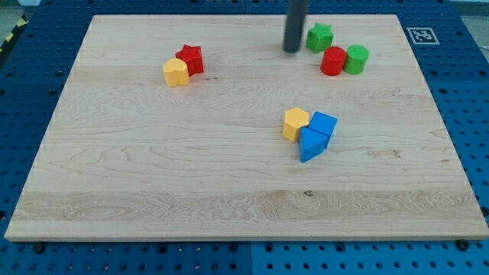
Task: Push the red star into the red circle
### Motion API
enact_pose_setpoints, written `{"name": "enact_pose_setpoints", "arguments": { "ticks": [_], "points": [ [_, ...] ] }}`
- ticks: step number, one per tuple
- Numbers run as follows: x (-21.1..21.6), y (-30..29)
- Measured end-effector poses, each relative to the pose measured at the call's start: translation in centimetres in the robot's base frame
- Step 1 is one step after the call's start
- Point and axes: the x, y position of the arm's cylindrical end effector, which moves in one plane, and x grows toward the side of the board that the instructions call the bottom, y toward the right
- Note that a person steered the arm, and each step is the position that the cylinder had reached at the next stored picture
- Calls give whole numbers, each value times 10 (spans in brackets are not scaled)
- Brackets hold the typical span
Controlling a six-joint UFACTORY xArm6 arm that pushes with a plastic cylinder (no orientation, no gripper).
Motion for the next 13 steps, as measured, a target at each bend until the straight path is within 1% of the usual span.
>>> {"name": "enact_pose_setpoints", "arguments": {
  "ticks": [1, 2, 3, 4, 5, 6, 8, 9, 12, 13],
  "points": [
    [-23, -100],
    [-20, -210],
    [16, -272],
    [36, -270],
    [46, -244],
    [48, -207],
    [67, -139],
    [67, -103],
    [68, 45],
    [68, 50]
  ]
}}
